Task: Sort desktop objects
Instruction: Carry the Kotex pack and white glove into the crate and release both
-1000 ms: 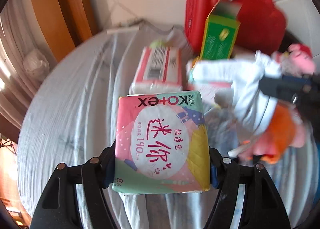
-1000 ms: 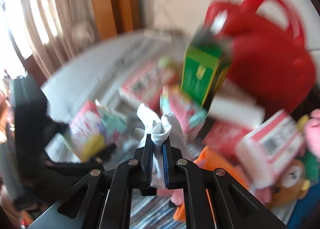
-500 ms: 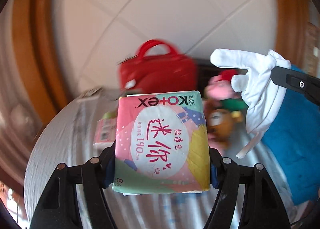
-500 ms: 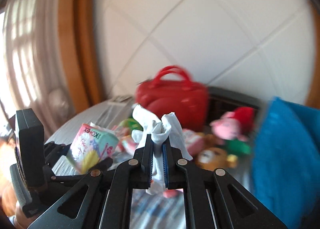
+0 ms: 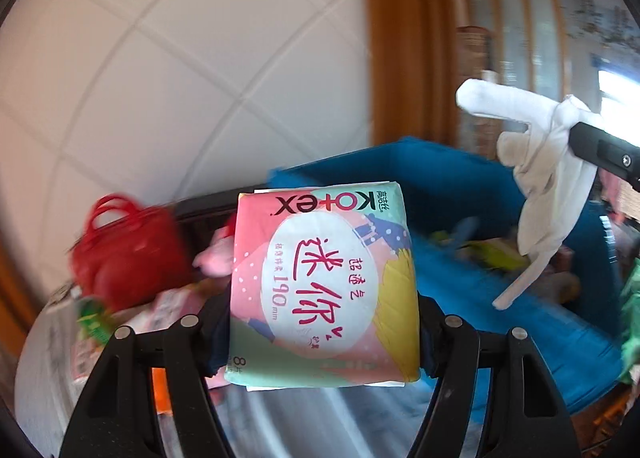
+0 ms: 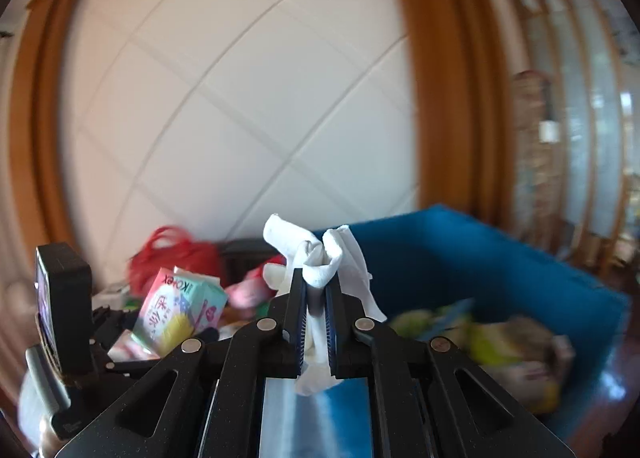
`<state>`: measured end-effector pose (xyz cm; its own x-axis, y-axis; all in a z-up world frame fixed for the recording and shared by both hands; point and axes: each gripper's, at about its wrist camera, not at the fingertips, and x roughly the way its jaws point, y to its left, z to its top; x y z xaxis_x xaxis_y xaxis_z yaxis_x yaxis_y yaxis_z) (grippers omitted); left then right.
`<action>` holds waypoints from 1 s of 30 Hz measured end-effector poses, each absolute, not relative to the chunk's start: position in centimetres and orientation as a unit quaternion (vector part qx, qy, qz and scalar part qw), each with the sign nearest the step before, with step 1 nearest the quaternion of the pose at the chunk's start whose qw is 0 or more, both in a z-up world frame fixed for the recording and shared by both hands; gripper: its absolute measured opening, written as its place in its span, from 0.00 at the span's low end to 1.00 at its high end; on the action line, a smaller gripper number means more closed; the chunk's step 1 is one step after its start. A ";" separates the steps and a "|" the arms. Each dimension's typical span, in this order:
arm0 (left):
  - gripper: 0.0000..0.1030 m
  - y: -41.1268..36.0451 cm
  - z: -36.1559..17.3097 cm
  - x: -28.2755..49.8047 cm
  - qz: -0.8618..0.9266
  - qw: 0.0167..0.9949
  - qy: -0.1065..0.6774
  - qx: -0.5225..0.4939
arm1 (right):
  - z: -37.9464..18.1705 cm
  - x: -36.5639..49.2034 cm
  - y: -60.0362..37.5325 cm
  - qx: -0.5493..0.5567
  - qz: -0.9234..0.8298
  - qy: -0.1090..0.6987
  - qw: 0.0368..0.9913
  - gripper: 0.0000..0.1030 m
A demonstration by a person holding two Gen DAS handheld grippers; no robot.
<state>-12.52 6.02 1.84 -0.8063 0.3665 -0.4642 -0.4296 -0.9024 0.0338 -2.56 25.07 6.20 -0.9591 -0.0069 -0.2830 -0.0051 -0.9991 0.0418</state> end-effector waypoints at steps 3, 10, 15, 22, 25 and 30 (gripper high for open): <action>0.67 10.4 2.6 -12.1 0.939 0.246 0.076 -0.228 | 7.3 -0.7 29.6 0.136 -0.989 -0.024 -0.048 0.08; 0.67 19.1 3.8 -11.3 0.921 0.297 0.094 -0.232 | 7.6 0.8 38.9 0.148 -0.982 -0.025 -0.118 0.08; 0.67 23.9 3.7 -10.5 0.915 0.299 0.121 -0.242 | 7.0 0.7 44.3 0.166 -0.978 -0.032 -0.124 0.08; 0.67 27.1 3.1 -11.1 0.911 0.283 0.142 -0.265 | 5.1 -1.7 47.9 0.195 -0.974 -0.032 -0.108 0.08; 0.67 27.9 3.2 -11.4 0.911 0.275 0.142 -0.272 | 4.2 -3.1 48.7 0.211 -0.972 -0.029 -0.098 0.08; 0.67 28.2 3.0 -12.5 0.913 0.260 0.138 -0.282 | 3.0 -5.1 49.2 0.235 -0.968 -0.019 -0.085 0.08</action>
